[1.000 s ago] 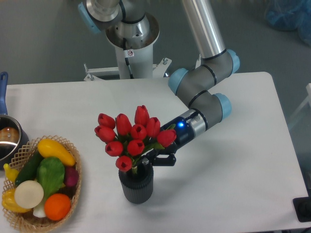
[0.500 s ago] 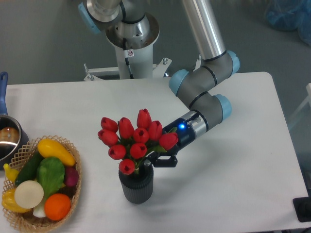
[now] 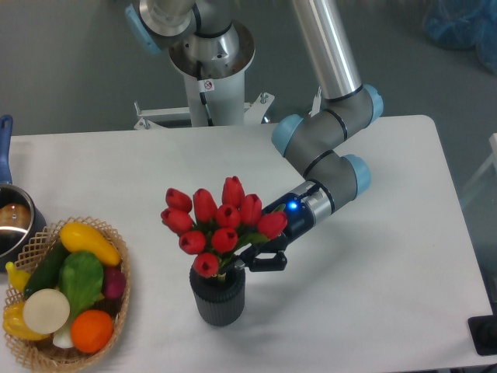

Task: Insert the flowers into the vase
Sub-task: 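Push the tulip stems deeper into the vase, adjusting the bunch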

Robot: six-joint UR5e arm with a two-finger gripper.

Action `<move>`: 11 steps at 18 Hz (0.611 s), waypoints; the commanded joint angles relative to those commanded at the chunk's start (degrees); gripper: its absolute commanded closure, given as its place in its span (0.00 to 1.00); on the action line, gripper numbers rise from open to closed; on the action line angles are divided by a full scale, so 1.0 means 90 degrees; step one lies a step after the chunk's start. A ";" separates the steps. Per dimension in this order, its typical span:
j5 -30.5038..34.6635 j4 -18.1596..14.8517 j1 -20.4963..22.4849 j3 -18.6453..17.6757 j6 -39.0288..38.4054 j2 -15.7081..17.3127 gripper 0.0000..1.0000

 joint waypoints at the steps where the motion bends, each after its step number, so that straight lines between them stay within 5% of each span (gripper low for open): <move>1: 0.0010 0.0000 0.0000 0.0000 0.0000 0.0000 0.72; 11: 0.0127 0.0000 0.0000 0.0010 0.0000 0.0010 0.66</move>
